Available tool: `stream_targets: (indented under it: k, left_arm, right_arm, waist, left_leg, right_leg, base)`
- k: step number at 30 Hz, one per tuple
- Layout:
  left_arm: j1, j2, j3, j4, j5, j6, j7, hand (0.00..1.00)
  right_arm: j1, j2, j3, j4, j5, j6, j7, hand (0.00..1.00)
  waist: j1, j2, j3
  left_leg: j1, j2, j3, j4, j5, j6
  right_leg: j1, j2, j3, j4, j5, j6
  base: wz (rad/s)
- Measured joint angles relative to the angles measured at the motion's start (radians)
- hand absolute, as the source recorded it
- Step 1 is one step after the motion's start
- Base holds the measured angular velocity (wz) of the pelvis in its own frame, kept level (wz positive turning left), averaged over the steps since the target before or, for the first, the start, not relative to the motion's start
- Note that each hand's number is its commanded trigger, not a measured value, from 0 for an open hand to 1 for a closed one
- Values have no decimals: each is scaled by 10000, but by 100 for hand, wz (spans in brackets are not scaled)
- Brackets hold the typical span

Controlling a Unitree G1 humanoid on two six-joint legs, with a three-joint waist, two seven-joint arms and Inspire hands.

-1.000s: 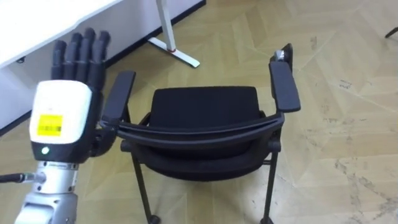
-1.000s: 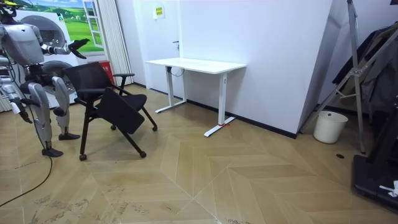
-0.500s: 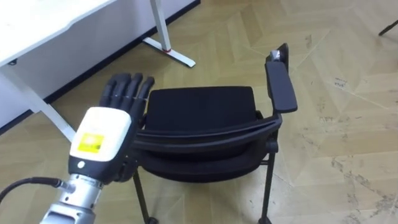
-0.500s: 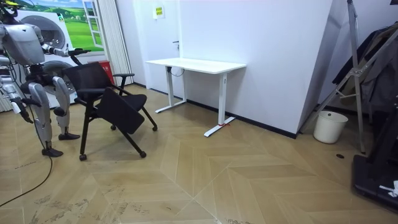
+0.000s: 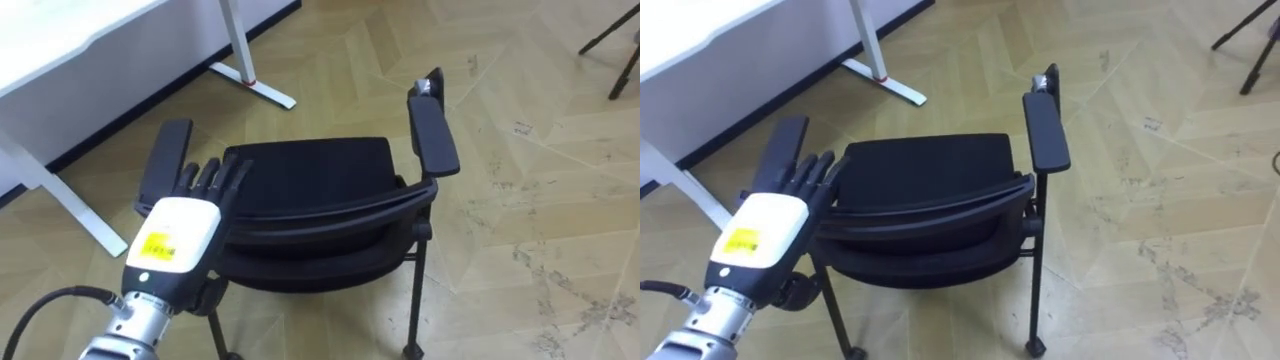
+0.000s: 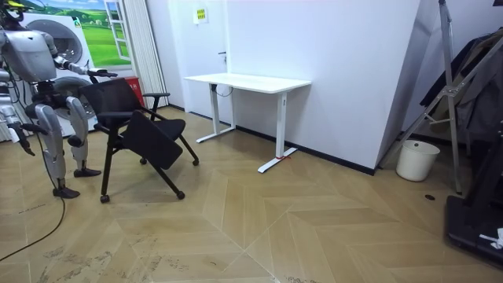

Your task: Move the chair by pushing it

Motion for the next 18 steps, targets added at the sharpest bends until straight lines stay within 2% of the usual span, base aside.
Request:
stream_targets:
  k: [3, 10, 15, 18]
  left_arm:
    - [2, 54, -36, 0, 2, 39, -32, 0]
    - [-10, 201, -51, 484, -218, 142, -31, 0]
    - [-55, 205, -50, 905, -215, 132, 72, 0]
    - [-282, 195, -131, 1307, -244, 64, 328, 0]
  right_arm:
    - [19, -1, -3, -1, 1, 4, -2, 0]
    - [204, -3, -4, -164, 11, -3, -250, 0]
    - [294, -2, -7, -198, 1, -6, -479, 0]
    - [366, -1, -4, -330, 3, -12, -507, 0]
  waist:
    - [-18, -18, 3]
    - [-88, 111, -59]
    - [-90, 226, -28]
    - [-102, 277, -24]
  left_leg:
    - [5, 3, 78, 0, 0, 0]
    - [43, 5, 183, -12, 0, 0]
    - [145, 5, 194, -46, 0, 0]
    - [202, 15, 215, -106, 0, 1]
  right_leg:
    - [-49, 1, 66, 8, 2, -1]
    - [-106, 33, 378, 1, 17, -6]
    - [-102, 57, 509, -6, 19, -8]
    - [-89, 71, 511, 7, 22, -12]
  base:
    - [-8]
    - [-12]
    - [-9]
    - [0]
